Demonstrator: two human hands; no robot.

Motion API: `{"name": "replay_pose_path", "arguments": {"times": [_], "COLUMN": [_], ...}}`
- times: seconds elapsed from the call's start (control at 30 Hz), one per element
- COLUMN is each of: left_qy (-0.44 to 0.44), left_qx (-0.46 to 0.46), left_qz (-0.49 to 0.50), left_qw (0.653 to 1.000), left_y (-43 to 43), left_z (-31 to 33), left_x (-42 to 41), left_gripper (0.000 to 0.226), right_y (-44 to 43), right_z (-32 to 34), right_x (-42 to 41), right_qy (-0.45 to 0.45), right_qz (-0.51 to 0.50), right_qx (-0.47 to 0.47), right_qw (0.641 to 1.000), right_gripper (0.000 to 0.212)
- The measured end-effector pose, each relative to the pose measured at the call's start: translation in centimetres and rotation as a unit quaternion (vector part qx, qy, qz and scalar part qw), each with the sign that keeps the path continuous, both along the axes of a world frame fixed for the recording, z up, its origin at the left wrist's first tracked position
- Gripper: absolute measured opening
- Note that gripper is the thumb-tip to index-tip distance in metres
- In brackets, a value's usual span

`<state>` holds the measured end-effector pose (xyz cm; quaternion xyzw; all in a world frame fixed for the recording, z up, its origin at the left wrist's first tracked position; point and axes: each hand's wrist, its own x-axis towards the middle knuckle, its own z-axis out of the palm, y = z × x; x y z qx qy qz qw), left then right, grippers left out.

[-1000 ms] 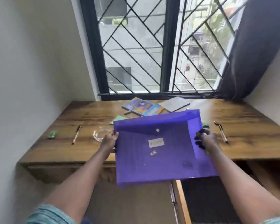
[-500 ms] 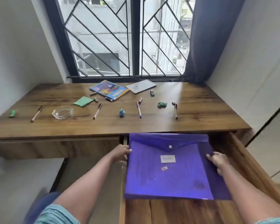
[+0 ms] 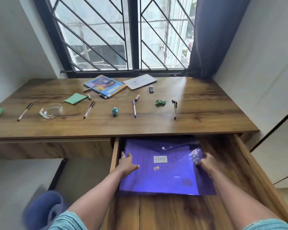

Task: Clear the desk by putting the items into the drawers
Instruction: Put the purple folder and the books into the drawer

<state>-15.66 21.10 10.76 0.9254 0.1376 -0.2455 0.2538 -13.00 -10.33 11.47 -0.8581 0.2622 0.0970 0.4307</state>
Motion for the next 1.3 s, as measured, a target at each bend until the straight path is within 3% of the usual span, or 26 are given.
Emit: {"name": "replay_pose_path", "arguments": {"times": [0.17,0.33,0.47,0.5,0.63,0.8,0.97,1.3], "left_qy": [0.010,0.072,0.077,0.075,0.068,0.068,0.063,0.015], "left_qx": [0.022,0.143,0.165,0.168,0.167,0.163,0.173,0.191], "left_qz": [-0.104,-0.312,-0.313,-0.307,-0.277,-0.264,-0.257,-0.212], "left_qw": [0.994,0.936,0.932,0.934,0.944,0.948,0.949,0.958], "left_y": [-0.6,-2.1,-2.3,-2.3,-2.1,-2.1,-1.6,-0.8], "left_z": [-0.9,-1.8,-2.2,-2.1,-1.7,-2.1,-2.5,-3.2], "left_x": [-0.4,-1.9,-1.8,-1.7,-1.1,-1.6,-2.4,-4.4], "left_gripper": [0.108,0.130,0.121,0.118,0.111,0.113,0.118,0.105], "right_y": [1.6,2.4,2.1,1.7,1.4,1.9,2.1,3.7], "right_z": [0.6,-2.4,-3.4,-4.1,-4.9,-4.8,-4.8,-4.3], "right_x": [1.1,-0.4,-2.4,-2.7,-3.5,-3.5,-2.9,-3.3], "right_qy": [0.029,0.065,0.057,0.046,0.023,0.005,0.016,0.053], "right_qz": [0.126,0.296,0.417,0.431,0.486,0.496,0.509,0.489], "right_qx": [-0.085,-0.170,-0.221,-0.229,-0.247,-0.289,-0.293,-0.312], "right_qw": [0.988,0.938,0.880,0.871,0.838,0.819,0.809,0.812], "right_gripper": [0.073,0.099,0.155,0.160,0.149,0.105,0.106,0.099]}}
